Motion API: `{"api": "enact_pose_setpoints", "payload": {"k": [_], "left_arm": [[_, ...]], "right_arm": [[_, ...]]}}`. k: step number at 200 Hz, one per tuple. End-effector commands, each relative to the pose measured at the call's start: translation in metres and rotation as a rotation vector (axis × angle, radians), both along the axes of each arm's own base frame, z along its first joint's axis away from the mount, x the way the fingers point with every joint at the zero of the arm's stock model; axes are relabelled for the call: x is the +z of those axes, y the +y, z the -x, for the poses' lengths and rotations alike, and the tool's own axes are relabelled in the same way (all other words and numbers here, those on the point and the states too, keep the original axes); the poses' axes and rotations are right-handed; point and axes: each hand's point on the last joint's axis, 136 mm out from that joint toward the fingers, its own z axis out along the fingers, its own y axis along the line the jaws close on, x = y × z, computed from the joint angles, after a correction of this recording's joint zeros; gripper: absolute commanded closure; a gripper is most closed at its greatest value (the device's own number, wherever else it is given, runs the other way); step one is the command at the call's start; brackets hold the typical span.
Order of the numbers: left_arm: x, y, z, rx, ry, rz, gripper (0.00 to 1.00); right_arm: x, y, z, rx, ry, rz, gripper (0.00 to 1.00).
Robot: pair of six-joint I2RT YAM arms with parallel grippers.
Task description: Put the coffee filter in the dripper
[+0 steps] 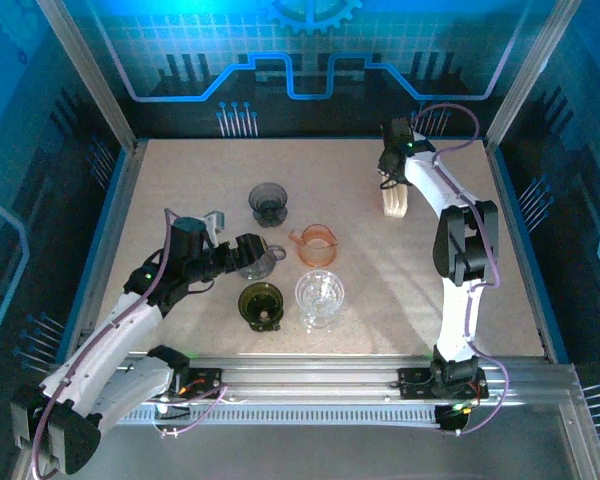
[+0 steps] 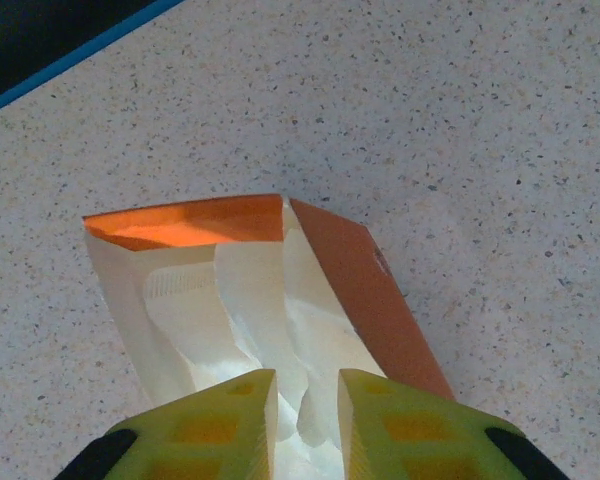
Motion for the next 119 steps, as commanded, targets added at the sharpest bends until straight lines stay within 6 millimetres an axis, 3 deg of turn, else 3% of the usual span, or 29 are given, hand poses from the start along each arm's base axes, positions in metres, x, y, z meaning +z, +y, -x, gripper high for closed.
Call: {"api": "enact_pose_setpoints", "payload": {"k": [1, 64, 119], "left_arm": [[-0.002, -0.004, 0.003, -0.031, -0.002, 0.002, 0.01], [-0.003, -0.004, 0.004, -0.030, 0.003, 0.003, 0.01], [-0.003, -0.004, 0.003, -0.027, 0.003, 0.002, 0.01]], "right_arm": [[-0.002, -0.013, -0.001, -0.052, 0.009, 0.005, 0.76], [-0.012, -0.015, 0.000, -0.058, 0.027, 0.003, 0.82], [0.001, -0.014, 0.002, -0.046, -0.002, -0.001, 0.92]]}}
